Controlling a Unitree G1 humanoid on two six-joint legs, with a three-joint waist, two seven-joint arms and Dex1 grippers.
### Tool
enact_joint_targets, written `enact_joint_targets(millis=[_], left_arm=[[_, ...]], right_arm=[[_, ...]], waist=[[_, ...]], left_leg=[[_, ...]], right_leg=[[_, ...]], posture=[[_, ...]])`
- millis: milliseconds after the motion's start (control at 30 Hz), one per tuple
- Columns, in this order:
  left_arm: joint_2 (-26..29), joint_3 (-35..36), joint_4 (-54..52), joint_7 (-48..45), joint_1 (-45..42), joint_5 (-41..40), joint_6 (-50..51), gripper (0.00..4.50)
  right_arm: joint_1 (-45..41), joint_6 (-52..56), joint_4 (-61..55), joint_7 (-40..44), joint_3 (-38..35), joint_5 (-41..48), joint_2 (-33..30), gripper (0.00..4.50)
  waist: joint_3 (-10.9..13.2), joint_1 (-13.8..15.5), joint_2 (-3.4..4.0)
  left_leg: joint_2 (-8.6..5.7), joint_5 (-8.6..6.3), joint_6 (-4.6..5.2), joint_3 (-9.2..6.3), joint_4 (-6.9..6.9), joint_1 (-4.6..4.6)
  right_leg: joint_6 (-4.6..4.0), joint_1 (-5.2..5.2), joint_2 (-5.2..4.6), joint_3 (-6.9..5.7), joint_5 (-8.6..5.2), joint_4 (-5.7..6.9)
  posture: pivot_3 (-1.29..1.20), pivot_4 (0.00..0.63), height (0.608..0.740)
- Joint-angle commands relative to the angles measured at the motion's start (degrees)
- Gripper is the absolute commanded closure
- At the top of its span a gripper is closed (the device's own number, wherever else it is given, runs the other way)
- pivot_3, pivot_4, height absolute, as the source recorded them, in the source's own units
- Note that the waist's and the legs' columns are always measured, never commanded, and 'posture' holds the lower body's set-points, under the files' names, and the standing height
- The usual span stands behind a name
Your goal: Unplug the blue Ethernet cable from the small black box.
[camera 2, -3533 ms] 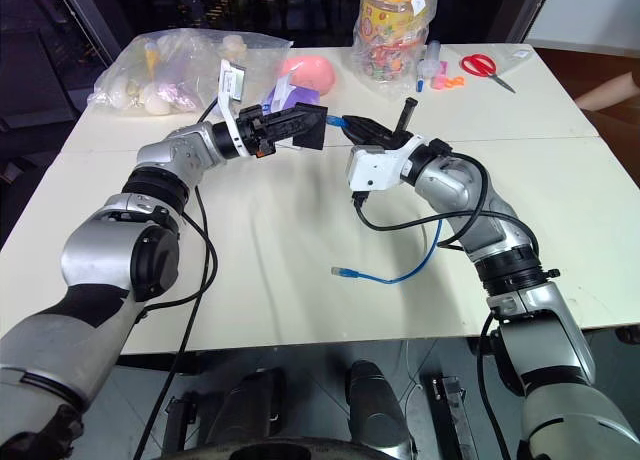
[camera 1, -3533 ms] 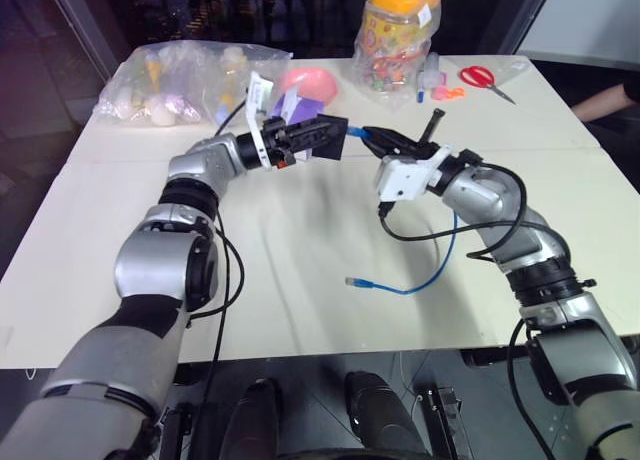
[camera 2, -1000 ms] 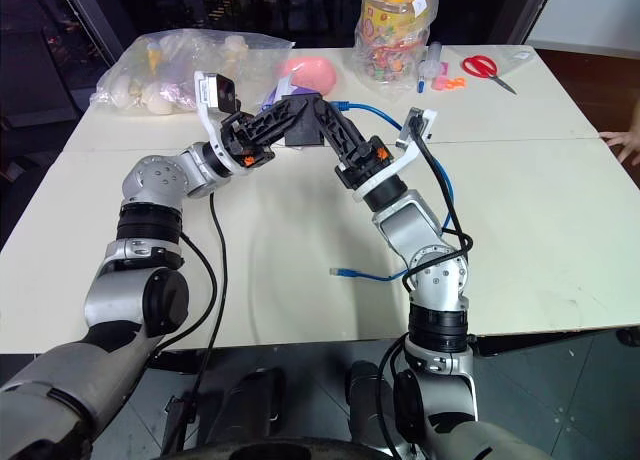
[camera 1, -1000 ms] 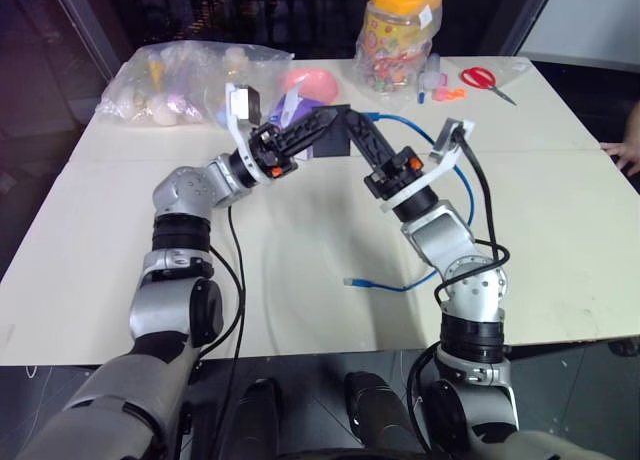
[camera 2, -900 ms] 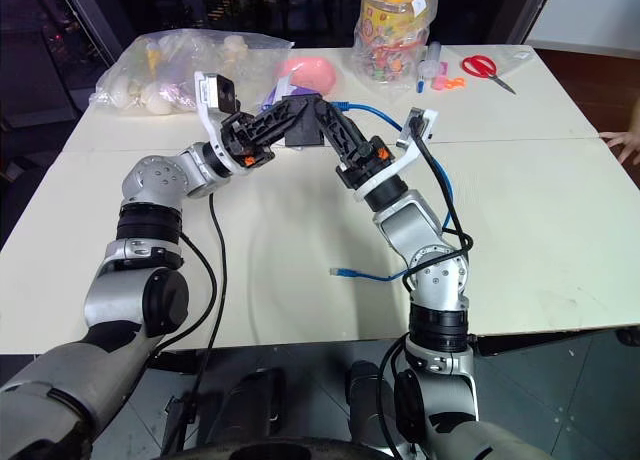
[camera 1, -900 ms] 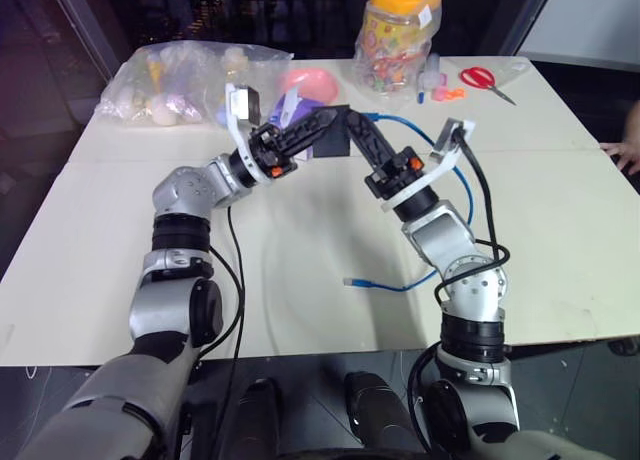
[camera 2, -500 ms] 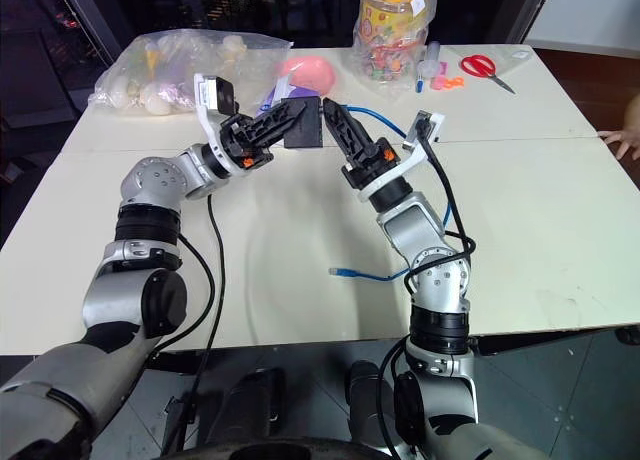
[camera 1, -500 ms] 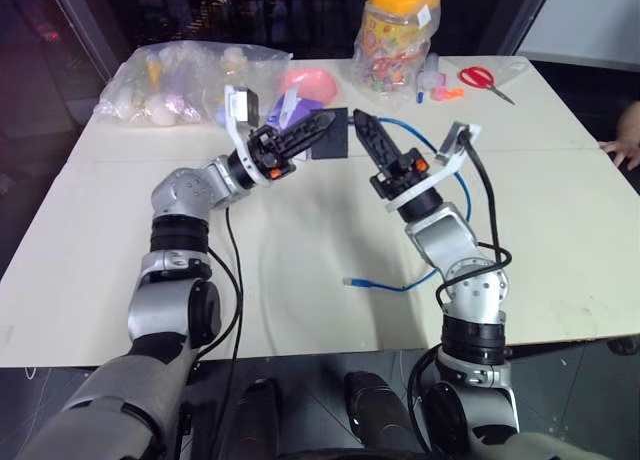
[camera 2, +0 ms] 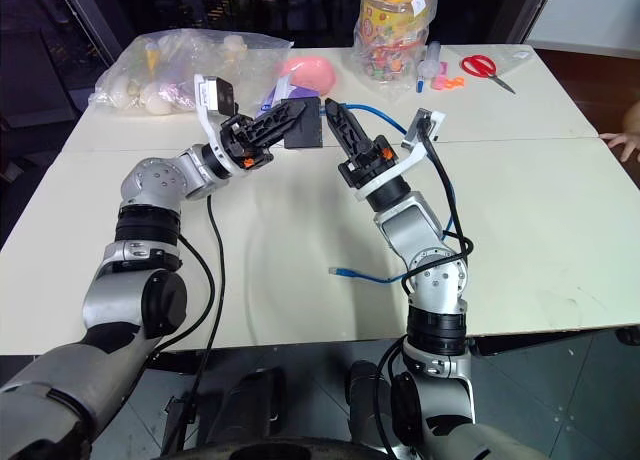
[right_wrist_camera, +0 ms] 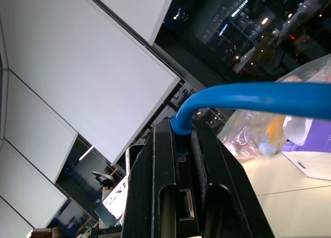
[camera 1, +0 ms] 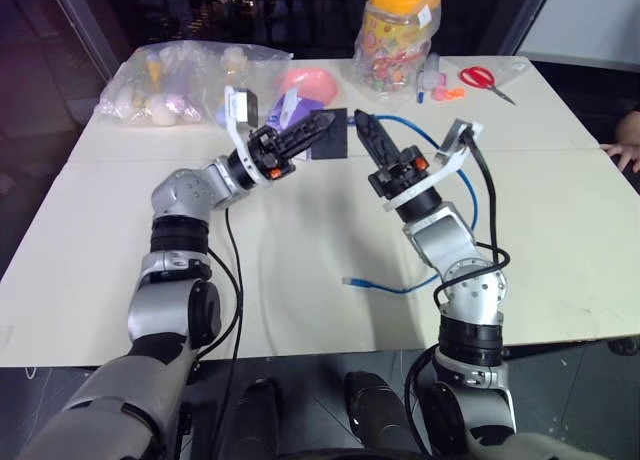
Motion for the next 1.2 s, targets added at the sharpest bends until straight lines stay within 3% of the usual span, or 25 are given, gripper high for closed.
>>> enact_joint_targets(millis=[33, 467, 667, 700, 733, 800, 1200], left_arm=[[0.39, 0.64, -1.61, -0.11, -0.83, -1.28, -1.19, 4.0], [4.68, 2.31, 0.29, 0.52, -1.37, -0.93, -3.47, 4.0], [3.46, 1.37, 0.46, 0.39, -2.07, -1.02, -3.9, 4.0], [3.03, 1.25, 0.36, 0.39, -2.05, -1.12, -3.88, 4.0], [2.77, 1.17, 0.31, 0.39, -2.04, -1.19, -3.88, 4.0], [2.44, 0.91, 0.41, 0.15, -2.04, -1.2, -3.89, 4.0], [1.23, -0.15, -1.23, -0.13, -0.59, -0.98, -2.4, 4.0]], right_arm=[[-0.18, -0.22, -0.73, -0.29, 0.5, -0.79, -0.15, 4.47], [0.02, -2.8, 1.12, -1.09, -4.28, -2.77, -5.33, 4.47], [0.12, -3.04, 1.46, -0.61, -2.05, -4.78, -5.72, 4.47], [0.29, -2.75, 1.08, 0.01, -1.0, -5.37, -5.74, 3.67], [0.41, -2.55, 0.81, 0.48, -0.32, -5.81, -5.77, 3.45], [0.57, -2.16, 0.8, 0.79, 0.62, -6.75, -5.83, 2.49], [0.19, -2.24, 1.5, 2.77, 1.36, -7.6, -3.89, 2.49]], waist=[[0.0, 0.0, 0.0], [0.0, 0.0, 0.0], [0.0, 0.01, 0.0], [0.0, 0.01, 0.0], [0.0, 0.02, 0.0], [0.0, 0.02, 0.0], [0.0, 0.01, 0.0]], left_leg=[[0.0, 0.0, 0.0, 0.0, 0.0, 0.0], [0.0, 0.0, 0.0, 0.0, -0.02, -0.01], [0.0, 0.0, 0.0, 0.0, -0.04, -0.04], [0.0, 0.0, 0.0, 0.0, -0.04, -0.04], [0.0, 0.0, 0.0, 0.0, -0.04, -0.04], [0.0, 0.0, 0.0, 0.02, -0.04, -0.05], [0.0, 0.0, 0.0, 0.02, -0.05, -0.06]], right_leg=[[0.0, 0.0, 0.0, 0.0, 0.0, 0.0], [0.0, 0.0, 0.0, 0.0, 0.0, -0.05], [0.0, 0.0, 0.0, 0.0, 0.0, -0.11], [0.0, 0.0, 0.0, -0.01, 0.0, -0.11], [0.0, 0.0, 0.0, -0.01, 0.0, -0.12], [0.0, 0.0, 0.0, 0.0, 0.0, -0.14], [0.0, -0.01, 0.0, 0.0, 0.0, -0.15]], posture=[[0.0, 0.15, 0.739], [0.0, 0.15, 0.739], [0.0, 0.15, 0.739], [0.0, 0.15, 0.739], [0.0, 0.15, 0.739], [0.0, 0.15, 0.739], [0.0, 0.15, 0.739]])
